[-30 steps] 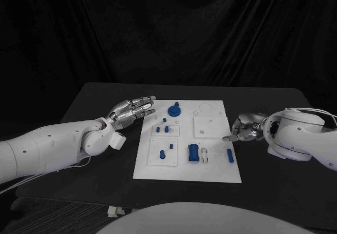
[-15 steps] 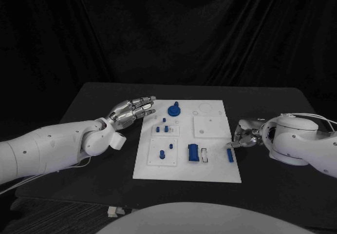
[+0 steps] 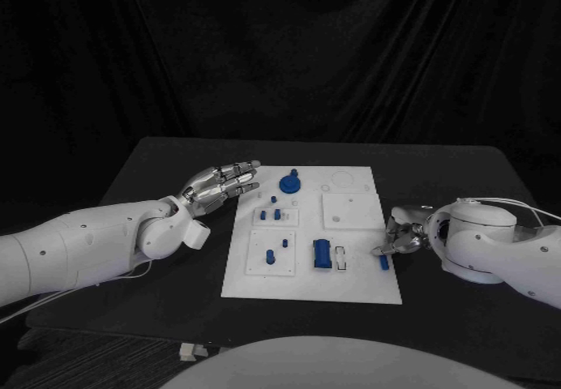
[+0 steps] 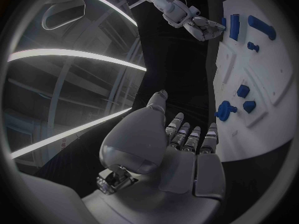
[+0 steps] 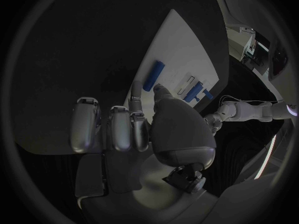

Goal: Assemble the parts on the task board

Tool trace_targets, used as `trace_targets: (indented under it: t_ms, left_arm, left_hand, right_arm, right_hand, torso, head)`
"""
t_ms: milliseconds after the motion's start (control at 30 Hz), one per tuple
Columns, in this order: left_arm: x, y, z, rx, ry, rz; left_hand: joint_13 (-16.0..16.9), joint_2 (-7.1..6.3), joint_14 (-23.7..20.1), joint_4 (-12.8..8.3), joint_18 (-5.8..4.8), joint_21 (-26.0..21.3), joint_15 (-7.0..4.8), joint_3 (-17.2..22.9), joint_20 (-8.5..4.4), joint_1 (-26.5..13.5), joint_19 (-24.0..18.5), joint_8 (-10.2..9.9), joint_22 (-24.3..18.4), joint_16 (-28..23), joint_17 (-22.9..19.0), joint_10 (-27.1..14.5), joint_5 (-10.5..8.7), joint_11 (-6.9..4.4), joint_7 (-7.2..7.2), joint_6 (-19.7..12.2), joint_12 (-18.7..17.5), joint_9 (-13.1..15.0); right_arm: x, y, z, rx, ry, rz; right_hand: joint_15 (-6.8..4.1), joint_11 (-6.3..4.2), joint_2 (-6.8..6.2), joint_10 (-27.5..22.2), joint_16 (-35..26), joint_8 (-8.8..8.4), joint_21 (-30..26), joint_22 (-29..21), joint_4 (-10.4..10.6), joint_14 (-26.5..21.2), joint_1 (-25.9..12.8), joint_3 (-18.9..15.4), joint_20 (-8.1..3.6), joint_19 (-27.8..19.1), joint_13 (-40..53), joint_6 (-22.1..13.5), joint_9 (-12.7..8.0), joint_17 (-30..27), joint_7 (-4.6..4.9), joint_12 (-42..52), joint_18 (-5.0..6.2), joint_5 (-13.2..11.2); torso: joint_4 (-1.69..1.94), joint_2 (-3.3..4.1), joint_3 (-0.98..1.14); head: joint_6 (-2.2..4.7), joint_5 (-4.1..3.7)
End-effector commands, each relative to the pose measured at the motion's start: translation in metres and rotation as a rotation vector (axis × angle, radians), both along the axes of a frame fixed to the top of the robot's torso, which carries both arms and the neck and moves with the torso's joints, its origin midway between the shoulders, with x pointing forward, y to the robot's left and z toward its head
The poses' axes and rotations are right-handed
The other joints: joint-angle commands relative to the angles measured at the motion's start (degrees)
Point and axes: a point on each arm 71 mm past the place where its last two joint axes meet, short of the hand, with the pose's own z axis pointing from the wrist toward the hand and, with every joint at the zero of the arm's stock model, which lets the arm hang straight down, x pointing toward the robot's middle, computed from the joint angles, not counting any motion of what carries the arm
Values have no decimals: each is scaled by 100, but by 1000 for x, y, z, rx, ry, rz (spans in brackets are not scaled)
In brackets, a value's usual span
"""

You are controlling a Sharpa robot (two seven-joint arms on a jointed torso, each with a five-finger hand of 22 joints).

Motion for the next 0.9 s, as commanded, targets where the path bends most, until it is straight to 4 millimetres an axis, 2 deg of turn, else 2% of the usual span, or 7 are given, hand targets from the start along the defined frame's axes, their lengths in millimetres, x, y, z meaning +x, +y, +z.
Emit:
trace_targets:
  t_ms: [33, 133, 233, 400, 533, 733, 900]
  left_arm:
    - [-1, -1, 0, -20, -2, -6]
    - [-1, -1, 0, -20, -1, -6]
    - [-1, -1, 0, -20, 0, -6]
    - [-1, -1, -1, -19, 1, -6]
    - [-1, 0, -1, -18, 2, -5]
    - [-1, 0, -1, -18, 2, -5]
    - [-1, 0, -1, -18, 2, -4]
  left_hand:
    - [5, 42, 28, 2, 98, 25, 4, 24, 18, -13, 38, 37, 8, 25, 8, 30, 34, 0, 27, 28, 18, 5]
    - [5, 45, 28, 1, 97, 24, 5, 27, 18, -11, 37, 37, 5, 25, 8, 29, 37, 1, 28, 27, 18, 5]
    - [5, 45, 28, 1, 97, 24, 5, 27, 18, -11, 37, 37, 5, 25, 8, 29, 37, 1, 28, 27, 18, 5]
    - [4, 47, 28, 0, 97, 25, 5, 30, 18, -8, 38, 37, 6, 25, 8, 27, 39, 1, 28, 24, 18, 4]
    - [4, 54, 29, -11, 96, 25, 5, 43, 18, 8, 38, 35, 4, 27, 8, 26, 57, 5, 31, 19, 23, 3]
    - [3, 57, 28, -19, 95, 26, 6, 52, 18, 18, 40, 34, 5, 27, 8, 23, 72, 5, 32, 13, 24, 2]
    - [3, 58, 29, -23, 95, 26, 6, 56, 18, 23, 40, 34, 4, 28, 8, 22, 80, 6, 32, 9, 25, 2]
  right_arm:
    - [-2, 1, -3, -13, -6, -10]
    - [-6, 2, -7, -14, 8, -5]
    - [-8, 3, -10, -14, 18, -2]
    - [-10, 4, -13, -9, 28, -6]
    - [-10, 4, -13, 2, 21, -13]
    - [-10, 5, -12, 36, 1, -25]
    - [-13, 4, -8, 83, -9, -40]
  right_hand:
    - [-8, -43, -6, 601, -13, 39, -8, 1036, -71, 289, 96, 4, 10, 131, 1508, 95, 33, 2, -19, 36, 1, -28]
    - [-55, -100, -8, 601, -15, 141, -6, 1037, -234, 289, 278, 35, -29, 132, 1508, 189, 157, -3, -85, 36, 1, 25]
    - [-93, -143, 4, 601, -24, 179, -15, 1034, -473, 284, 595, 148, -67, 129, 1508, 132, 260, -25, -130, 36, 2, 309]
    - [-100, -144, 17, 601, -48, 98, -33, 1030, -735, 275, 934, 452, -85, 123, 1508, -14, 272, -70, -124, 36, 3, 433]
    - [-76, -108, -61, 601, -77, -37, -69, 1020, -1024, 264, 1179, 837, -71, 112, 1508, -148, 197, -125, -76, 36, 7, 923]
    - [32, 20, -279, 601, -86, -83, -89, 1018, -1461, 264, 867, 1785, 18, 110, 1508, -174, 153, -147, 63, 36, 10, 1183]
    - [64, 63, -343, 601, -76, -90, -84, 1020, -1672, 267, 682, 2163, 52, 112, 1508, -205, 138, -132, 124, 36, 9, 1343]
  torso:
    - [5, 1, -1]
    - [5, 0, -1]
    - [3, -1, 0]
    - [3, -3, 0]
    - [3, -2, -1]
    - [1, -1, 0]
    - [0, -1, 1]
  head:
    - [-1, 4]
    - [-1, 10]
    - [-1, 11]
    - [-1, 2]
    - [-1, 6]
    - [-1, 7]
    - [-1, 19]
